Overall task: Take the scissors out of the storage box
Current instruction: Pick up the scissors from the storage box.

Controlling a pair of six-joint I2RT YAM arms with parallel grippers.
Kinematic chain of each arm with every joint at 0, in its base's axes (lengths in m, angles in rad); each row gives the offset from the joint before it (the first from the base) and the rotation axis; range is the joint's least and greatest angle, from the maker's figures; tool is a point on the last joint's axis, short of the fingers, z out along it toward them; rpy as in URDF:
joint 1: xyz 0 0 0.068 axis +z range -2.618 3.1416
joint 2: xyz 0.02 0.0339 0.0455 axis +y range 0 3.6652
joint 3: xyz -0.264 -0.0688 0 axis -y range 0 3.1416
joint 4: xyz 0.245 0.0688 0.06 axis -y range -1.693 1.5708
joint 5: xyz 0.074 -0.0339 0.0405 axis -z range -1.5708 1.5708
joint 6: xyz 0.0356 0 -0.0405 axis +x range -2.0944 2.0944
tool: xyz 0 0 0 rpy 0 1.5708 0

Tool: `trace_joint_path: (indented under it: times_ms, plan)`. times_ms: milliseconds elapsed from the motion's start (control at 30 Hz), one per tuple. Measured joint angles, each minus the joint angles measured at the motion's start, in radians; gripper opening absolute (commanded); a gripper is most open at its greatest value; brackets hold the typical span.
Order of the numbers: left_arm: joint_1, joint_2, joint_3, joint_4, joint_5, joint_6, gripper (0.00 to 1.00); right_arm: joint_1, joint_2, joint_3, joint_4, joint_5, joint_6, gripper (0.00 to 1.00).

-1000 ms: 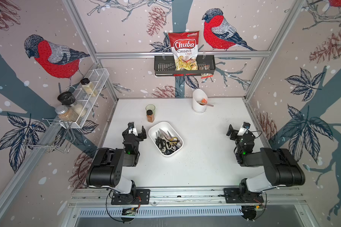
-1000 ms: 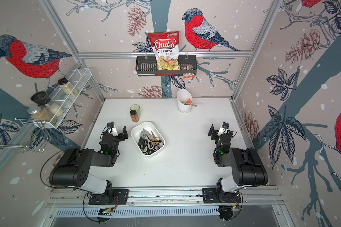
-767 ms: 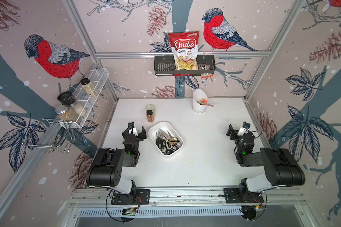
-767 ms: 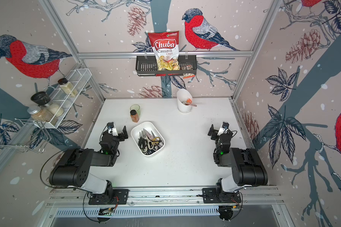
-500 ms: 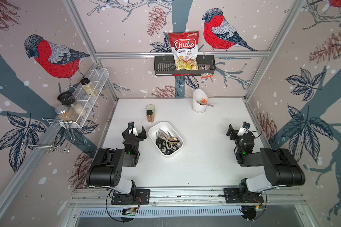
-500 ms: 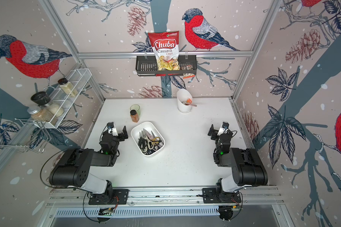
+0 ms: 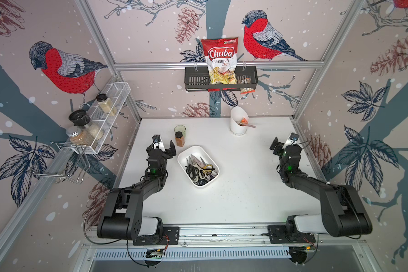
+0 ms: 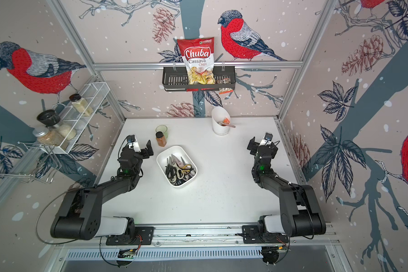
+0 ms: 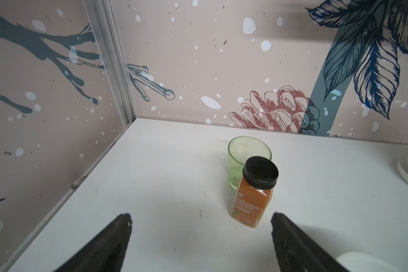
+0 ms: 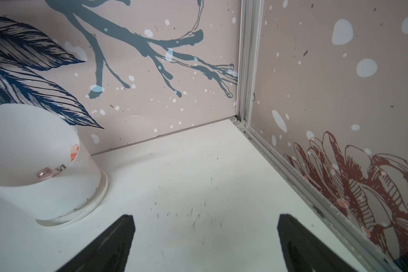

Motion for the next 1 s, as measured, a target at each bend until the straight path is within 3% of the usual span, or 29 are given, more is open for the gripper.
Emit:
trace_joint_path:
  times_ms: [167, 267, 400, 667, 867, 1000]
  plan:
    - [-0.102, -0.152, 0.027, -0.278, -0.093, -0.061, 0.97, -0.064, 0.021, 0.157, -0.388, -0.109, 0.218, 1.00]
    - [-0.107, -0.225, 0.073, -0.438, -0.136, -0.145, 0.96, -0.138, 0.022, 0.162, -0.502, -0.262, 0.327, 1.00]
    - [-0.109, -0.288, 0.131, -0.642, -0.137, -0.279, 0.96, -0.110, -0.023, 0.140, -0.589, -0.406, 0.357, 1.00]
    - [-0.112, -0.330, 0.214, -0.943, -0.021, -0.587, 0.95, 0.161, -0.112, 0.174, -0.720, -0.446, 0.389, 0.89]
    - [-0.113, -0.297, 0.177, -0.974, 0.133, -0.725, 0.95, 0.366, -0.138, 0.257, -0.803, -0.444, 0.472, 0.82]
    - [-0.114, -0.251, 0.162, -0.967, 0.161, -0.758, 0.95, 0.495, -0.052, 0.358, -0.854, -0.446, 0.519, 0.72]
